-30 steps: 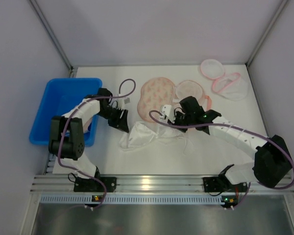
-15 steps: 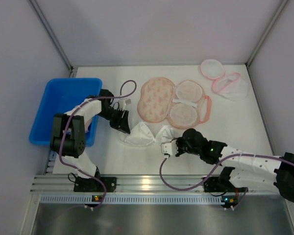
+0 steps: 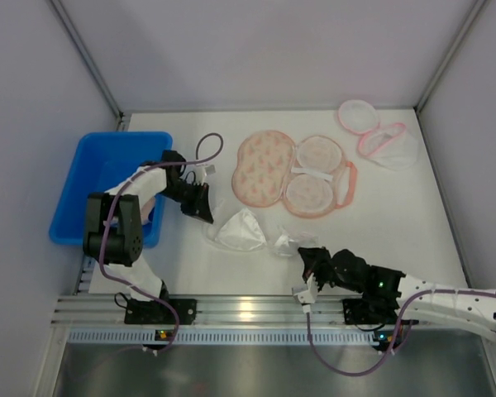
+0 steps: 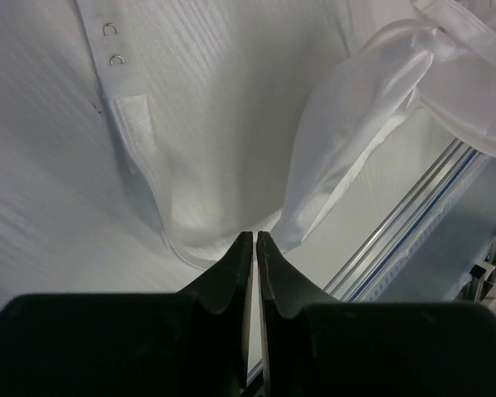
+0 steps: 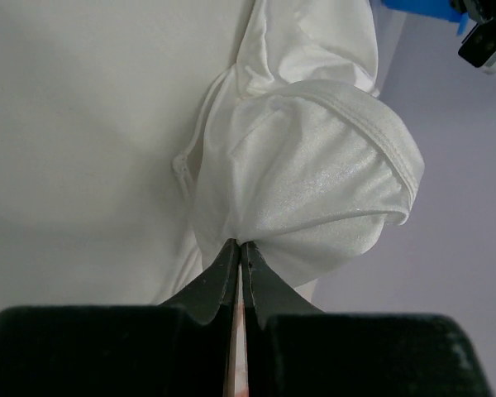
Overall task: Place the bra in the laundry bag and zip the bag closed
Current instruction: Adjust the bra at the center of the board.
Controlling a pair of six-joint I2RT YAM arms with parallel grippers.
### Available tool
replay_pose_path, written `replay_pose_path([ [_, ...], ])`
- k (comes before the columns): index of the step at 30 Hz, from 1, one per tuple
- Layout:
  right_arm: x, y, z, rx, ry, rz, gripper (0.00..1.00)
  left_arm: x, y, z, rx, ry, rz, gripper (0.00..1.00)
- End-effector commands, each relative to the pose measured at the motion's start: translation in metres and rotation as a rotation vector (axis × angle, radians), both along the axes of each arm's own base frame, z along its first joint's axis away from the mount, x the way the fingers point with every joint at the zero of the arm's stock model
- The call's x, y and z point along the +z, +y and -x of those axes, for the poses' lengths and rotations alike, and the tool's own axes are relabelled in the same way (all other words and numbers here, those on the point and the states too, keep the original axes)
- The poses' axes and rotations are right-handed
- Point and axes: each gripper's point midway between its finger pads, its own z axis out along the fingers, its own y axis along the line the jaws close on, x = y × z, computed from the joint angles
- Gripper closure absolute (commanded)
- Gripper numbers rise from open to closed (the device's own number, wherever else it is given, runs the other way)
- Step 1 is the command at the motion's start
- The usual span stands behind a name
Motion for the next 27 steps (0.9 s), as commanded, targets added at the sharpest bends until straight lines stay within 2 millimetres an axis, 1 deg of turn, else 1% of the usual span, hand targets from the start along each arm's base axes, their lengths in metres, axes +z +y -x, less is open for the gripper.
replay_pose_path([
  [1,0.009,0.010,0.009,0.086,-0.051,0.019,1.00,0.026,-0.001,-0.005,-0.011,-0.103,0.082,0.87],
  [2,0.009,0.009,0.008,0.072,-0.045,0.014,1.00,0.032,-0.003,-0.004,-0.036,-0.138,0.096,0.79],
  [3,0.010,0.010,0.006,0.061,-0.041,0.014,1.00,0.044,-0.004,-0.005,-0.054,-0.194,0.096,0.69],
  [4,0.009,0.009,0.006,0.055,-0.035,0.022,1.00,0.050,-0.009,-0.005,-0.084,-0.229,0.095,0.59],
  [5,0.010,0.009,0.005,0.052,-0.033,0.019,1.00,0.050,-0.021,0.000,-0.152,-0.261,0.065,0.54],
  [6,0.010,0.009,0.005,0.050,-0.032,0.019,1.00,0.056,-0.029,0.000,-0.187,-0.289,0.061,0.52],
  [7,0.009,0.009,0.005,0.053,-0.032,0.023,1.00,0.057,-0.038,0.001,-0.214,-0.302,0.058,0.48],
  [8,0.008,0.009,0.005,0.053,-0.032,0.023,1.00,0.055,-0.050,0.005,-0.239,-0.299,0.039,0.47],
  [9,0.005,0.008,0.006,0.054,-0.029,0.031,1.00,0.055,-0.056,-0.004,-0.235,-0.335,0.028,0.47],
  [10,0.006,0.009,0.006,0.054,-0.031,0.027,1.00,0.049,-0.060,-0.005,-0.243,-0.327,0.015,0.47],
  [11,0.007,0.009,0.006,0.057,-0.034,0.025,1.00,0.043,-0.062,-0.009,-0.246,-0.337,-0.031,0.46],
  [13,0.005,0.007,0.005,0.048,-0.037,0.032,1.00,0.035,-0.070,-0.019,-0.259,-0.362,-0.061,0.46],
  [15,0.004,0.006,0.005,0.052,-0.044,0.044,1.00,0.028,-0.076,-0.022,-0.267,-0.370,-0.101,0.46],
  [16,0.003,0.005,0.005,0.062,-0.059,0.056,1.00,0.021,-0.082,-0.023,-0.279,-0.362,-0.116,0.46],
  [17,0.002,0.004,0.006,0.073,-0.067,0.064,1.00,0.017,-0.082,-0.023,-0.279,-0.361,-0.132,0.46],
  [18,-0.001,0.003,0.008,0.092,-0.087,0.075,1.00,0.009,-0.083,-0.025,-0.281,-0.359,-0.154,0.47],
  [19,-0.003,0.002,0.009,0.100,-0.093,0.081,1.00,0.009,-0.082,-0.027,-0.275,-0.364,-0.161,0.48],
  [20,-0.004,0.002,0.010,0.107,-0.096,0.081,1.00,0.004,-0.084,-0.025,-0.276,-0.349,-0.166,0.50],
  [21,-0.004,0.002,0.010,0.111,-0.102,0.081,1.00,0.002,-0.084,-0.026,-0.271,-0.345,-0.169,0.56],
  [22,-0.010,-0.001,0.012,0.116,-0.092,0.108,1.00,0.001,-0.085,-0.025,-0.270,-0.334,-0.163,0.63],
  [23,-0.011,-0.002,0.011,0.113,-0.090,0.111,1.00,-0.001,-0.085,-0.023,-0.267,-0.322,-0.164,0.73],
  [25,-0.011,-0.004,0.010,0.099,-0.087,0.115,1.00,0.000,-0.082,-0.024,-0.249,-0.325,-0.176,0.97],
  [26,-0.012,-0.005,0.010,0.097,-0.086,0.122,1.00,0.001,-0.079,-0.025,-0.230,-0.322,-0.183,1.00],
  [27,-0.010,-0.005,0.008,0.088,-0.089,0.118,1.00,0.004,-0.076,-0.025,-0.217,-0.329,-0.185,1.00],
])
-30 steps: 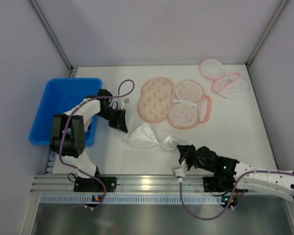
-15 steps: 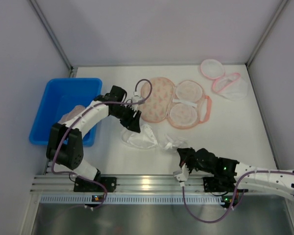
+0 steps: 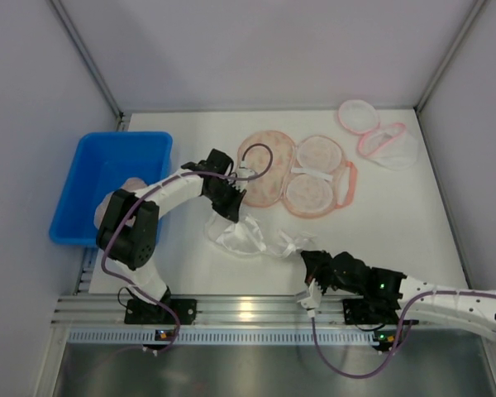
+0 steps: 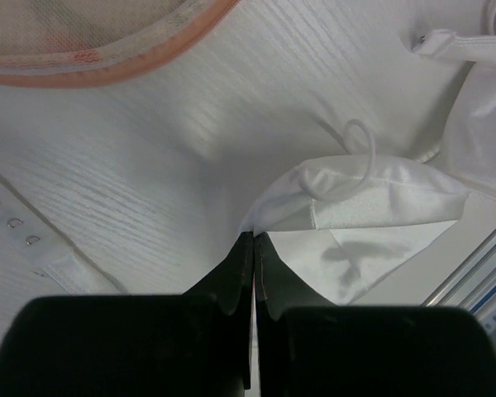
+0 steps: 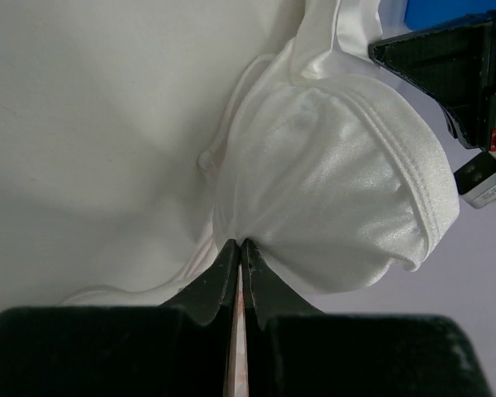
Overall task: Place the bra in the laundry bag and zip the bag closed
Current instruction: Adjust the bra at the center of the board.
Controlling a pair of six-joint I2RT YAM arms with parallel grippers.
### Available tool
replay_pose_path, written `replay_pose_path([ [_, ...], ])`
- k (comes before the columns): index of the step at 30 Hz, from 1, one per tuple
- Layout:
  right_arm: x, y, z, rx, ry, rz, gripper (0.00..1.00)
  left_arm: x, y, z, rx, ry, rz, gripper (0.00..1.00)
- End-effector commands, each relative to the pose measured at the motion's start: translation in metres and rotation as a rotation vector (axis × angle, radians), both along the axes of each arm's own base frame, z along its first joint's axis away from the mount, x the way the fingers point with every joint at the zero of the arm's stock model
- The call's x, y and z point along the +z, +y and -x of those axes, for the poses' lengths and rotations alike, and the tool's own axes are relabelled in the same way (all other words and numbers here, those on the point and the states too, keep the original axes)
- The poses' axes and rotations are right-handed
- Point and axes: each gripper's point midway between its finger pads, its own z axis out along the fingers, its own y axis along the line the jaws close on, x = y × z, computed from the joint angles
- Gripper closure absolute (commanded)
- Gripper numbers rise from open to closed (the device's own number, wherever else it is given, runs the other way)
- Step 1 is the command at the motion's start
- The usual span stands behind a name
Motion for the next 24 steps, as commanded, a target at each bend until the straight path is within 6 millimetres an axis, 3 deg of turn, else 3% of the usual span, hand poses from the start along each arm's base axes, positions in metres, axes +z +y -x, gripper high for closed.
replay_pose_path([
  [1,0.002,0.001,0.002,0.017,-0.014,0.008,1.00,0.016,0.008,-0.021,0.084,-0.075,0.007,1.00],
  [4,0.003,0.000,0.001,0.007,-0.020,0.015,1.00,0.018,0.029,-0.027,0.154,-0.075,0.002,1.00],
  [7,0.005,-0.001,0.001,0.014,-0.034,0.018,1.00,0.018,0.042,-0.019,0.172,-0.075,-0.010,1.00],
  [14,0.009,0.000,-0.001,-0.006,-0.014,0.011,1.00,0.016,0.047,0.010,0.164,-0.005,0.028,1.00],
  [18,0.023,0.007,0.000,-0.112,0.165,-0.048,1.00,0.042,0.036,0.015,0.096,-0.062,0.127,1.00],
  [19,0.039,0.017,-0.002,-0.133,0.203,-0.077,1.00,0.053,0.035,0.012,0.093,-0.106,0.145,1.00],
  [21,0.048,0.021,0.000,-0.232,0.342,-0.129,1.00,0.064,0.037,0.007,0.090,-0.168,0.144,1.00],
  [22,0.066,0.032,-0.004,-0.265,0.385,-0.162,1.00,0.071,0.038,0.004,0.088,-0.209,0.148,1.00],
  [24,0.071,0.034,0.004,-0.360,0.540,-0.200,1.00,0.088,0.043,0.003,0.075,-0.299,0.149,1.00],
])
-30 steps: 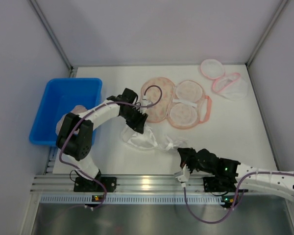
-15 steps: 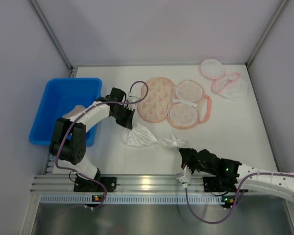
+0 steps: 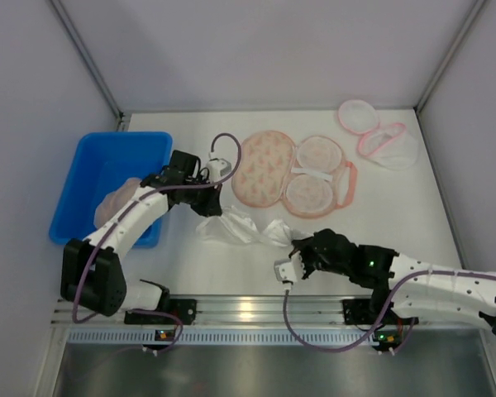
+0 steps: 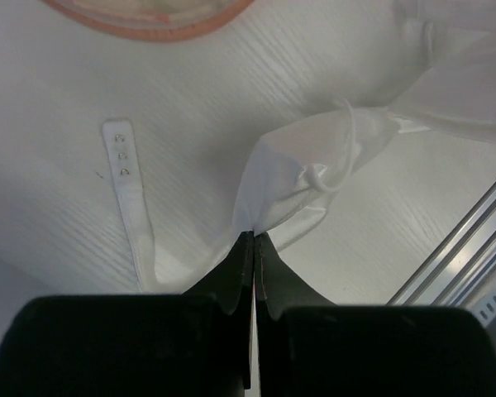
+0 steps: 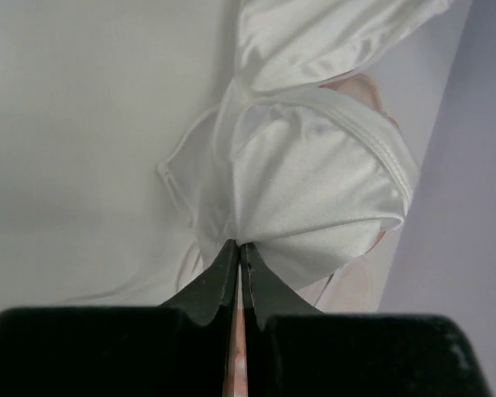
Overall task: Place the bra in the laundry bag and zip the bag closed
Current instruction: Adjust the bra at the center of the board.
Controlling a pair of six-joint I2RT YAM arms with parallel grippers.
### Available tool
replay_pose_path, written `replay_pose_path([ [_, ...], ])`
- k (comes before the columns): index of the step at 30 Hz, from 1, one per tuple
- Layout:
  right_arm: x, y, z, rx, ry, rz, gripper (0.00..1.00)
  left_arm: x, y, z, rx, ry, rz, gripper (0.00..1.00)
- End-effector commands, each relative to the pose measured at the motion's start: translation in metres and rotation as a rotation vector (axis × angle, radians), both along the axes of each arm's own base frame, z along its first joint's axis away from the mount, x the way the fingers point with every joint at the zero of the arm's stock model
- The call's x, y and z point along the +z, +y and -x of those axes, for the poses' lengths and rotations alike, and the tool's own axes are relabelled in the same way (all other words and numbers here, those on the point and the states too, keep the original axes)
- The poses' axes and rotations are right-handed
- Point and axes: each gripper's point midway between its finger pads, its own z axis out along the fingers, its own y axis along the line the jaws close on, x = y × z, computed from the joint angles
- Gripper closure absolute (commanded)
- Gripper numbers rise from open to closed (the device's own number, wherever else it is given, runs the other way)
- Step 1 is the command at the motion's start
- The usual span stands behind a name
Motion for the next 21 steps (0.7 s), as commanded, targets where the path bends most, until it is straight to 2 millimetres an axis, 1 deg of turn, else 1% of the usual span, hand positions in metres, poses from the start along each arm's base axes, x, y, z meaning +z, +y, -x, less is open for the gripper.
replay_pose_path([
  [1,0.045,0.021,0.010,-0.196,0.280,-0.205,1.00,0.036,0.002,-0.007,-0.038,-0.190,0.030,1.00],
  [2,0.048,0.025,0.018,-0.236,0.376,-0.249,1.00,0.041,0.004,-0.003,-0.046,-0.224,0.033,1.00],
  [3,0.047,0.021,0.019,-0.270,0.427,-0.247,1.00,0.042,0.006,-0.002,-0.065,-0.256,0.025,1.00],
  [4,0.055,0.027,0.025,-0.265,0.488,-0.276,1.00,0.042,0.009,0.000,-0.070,-0.275,0.016,1.00],
  [5,0.057,0.028,0.029,-0.313,0.570,-0.311,1.00,0.045,0.011,0.004,-0.074,-0.319,0.019,1.00],
  [6,0.057,0.025,0.027,-0.357,0.622,-0.321,1.00,0.043,0.014,0.007,-0.101,-0.349,0.010,1.00],
  [7,0.060,0.029,0.033,-0.386,0.719,-0.350,1.00,0.045,0.015,0.011,-0.114,-0.381,0.009,1.00],
  [8,0.060,0.028,0.035,-0.407,0.770,-0.349,1.00,0.047,0.019,0.016,-0.136,-0.441,0.005,1.00],
  [9,0.063,0.025,0.027,-0.457,0.810,-0.376,1.00,0.051,0.021,0.018,-0.142,-0.484,0.004,1.00],
  [10,0.062,0.026,0.030,-0.466,0.879,-0.374,1.00,0.054,0.023,0.020,-0.151,-0.522,-0.001,1.00],
  [11,0.065,0.026,0.028,-0.507,0.928,-0.399,1.00,0.057,0.025,0.020,-0.181,-0.583,-0.017,1.00],
  [12,0.068,0.028,0.020,-0.548,0.968,-0.408,1.00,0.063,0.029,0.026,-0.194,-0.652,-0.023,1.00],
  [13,0.065,0.028,0.031,-0.544,1.060,-0.370,1.00,0.064,0.032,0.029,-0.209,-0.695,-0.036,1.00],
  [14,0.065,0.029,0.031,-0.567,1.104,-0.370,1.00,0.068,0.036,0.029,-0.258,-0.775,-0.072,1.00],
  [15,0.064,0.028,0.027,-0.592,1.124,-0.369,1.00,0.071,0.037,0.033,-0.289,-0.825,-0.086,1.00],
  [16,0.063,0.029,0.022,-0.609,1.136,-0.360,1.00,0.068,0.041,0.043,-0.323,-0.888,-0.099,1.00],
  [17,0.059,0.025,0.019,-0.637,1.136,-0.337,1.00,0.068,0.041,0.046,-0.406,-0.970,-0.130,1.00],
  [18,0.059,0.023,0.010,-0.666,1.137,-0.337,1.00,0.062,0.040,0.052,-0.454,-1.008,-0.135,1.00],
  [19,0.047,0.022,0.008,-0.698,1.182,-0.290,1.00,0.052,0.041,0.065,-0.506,-1.039,-0.143,1.00],
  [20,0.039,0.018,0.009,-0.731,1.225,-0.248,1.00,0.049,0.034,0.076,-0.632,-1.104,-0.137,1.00],
  [21,0.031,0.016,-0.002,-0.785,1.276,-0.231,1.00,0.042,0.032,0.087,-0.704,-1.123,-0.127,1.00],
])
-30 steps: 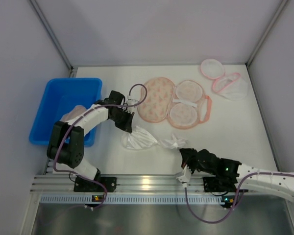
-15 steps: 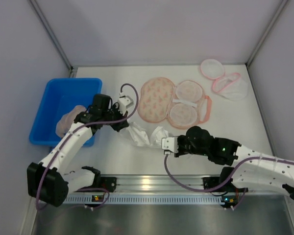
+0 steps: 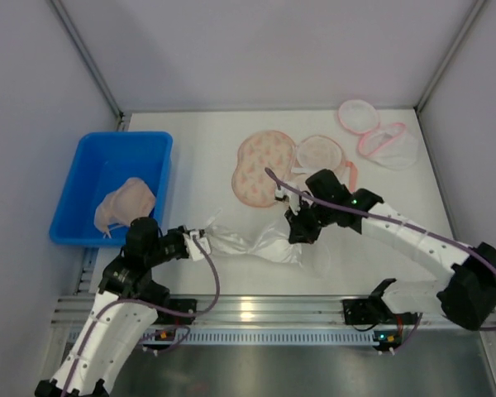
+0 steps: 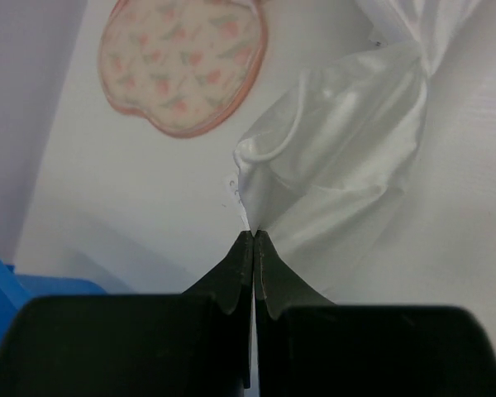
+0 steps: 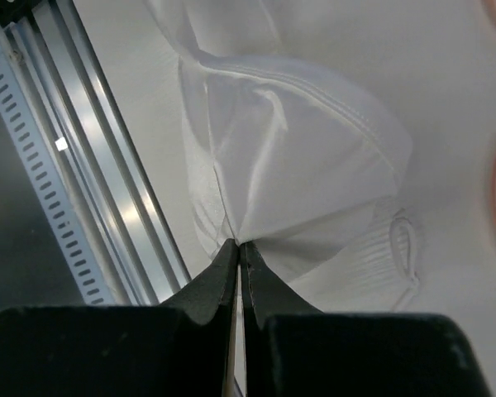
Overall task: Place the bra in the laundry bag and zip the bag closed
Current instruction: Adjust the bra at the center of the board.
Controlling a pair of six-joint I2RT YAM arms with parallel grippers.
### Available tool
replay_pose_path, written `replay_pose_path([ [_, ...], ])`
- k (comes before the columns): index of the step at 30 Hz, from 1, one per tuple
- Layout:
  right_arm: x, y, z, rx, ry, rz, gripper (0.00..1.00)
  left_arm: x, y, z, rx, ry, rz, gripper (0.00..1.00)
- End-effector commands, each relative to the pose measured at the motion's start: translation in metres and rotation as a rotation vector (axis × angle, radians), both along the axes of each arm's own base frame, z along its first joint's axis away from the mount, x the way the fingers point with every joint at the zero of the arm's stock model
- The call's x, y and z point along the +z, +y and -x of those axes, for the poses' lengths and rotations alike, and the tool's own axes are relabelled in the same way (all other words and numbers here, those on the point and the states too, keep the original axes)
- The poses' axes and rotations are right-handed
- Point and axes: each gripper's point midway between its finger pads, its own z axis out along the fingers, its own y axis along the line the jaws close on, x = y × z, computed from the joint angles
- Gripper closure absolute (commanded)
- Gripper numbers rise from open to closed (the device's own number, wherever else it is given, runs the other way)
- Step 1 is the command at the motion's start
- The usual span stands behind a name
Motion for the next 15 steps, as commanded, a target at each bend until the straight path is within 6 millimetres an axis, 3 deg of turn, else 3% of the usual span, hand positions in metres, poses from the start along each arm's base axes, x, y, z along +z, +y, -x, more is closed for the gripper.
replay_pose_path([
  [1,-0.005,0.000,0.002,-0.032,0.261,-0.003,1.00,-0.029,-0.012,0.035,-0.324,-0.150,-0.147,1.00],
  [4,-0.013,-0.002,-0.007,-0.073,0.401,-0.004,1.00,-0.036,-0.023,0.068,-0.556,-0.269,-0.173,0.93],
  [9,-0.017,-0.005,-0.026,-0.135,0.406,-0.016,1.00,-0.065,-0.014,0.109,-0.768,-0.237,-0.285,0.92],
  [11,-0.021,-0.006,-0.030,-0.150,0.410,-0.016,1.00,-0.067,-0.009,0.127,-0.851,-0.219,-0.312,0.84],
  [13,-0.026,-0.006,-0.029,-0.156,0.413,-0.020,1.00,-0.067,-0.008,0.137,-0.913,-0.234,-0.328,0.60],
  [15,-0.031,-0.006,-0.030,-0.167,0.415,-0.018,1.00,-0.064,-0.009,0.145,-0.966,-0.294,-0.330,0.54],
])
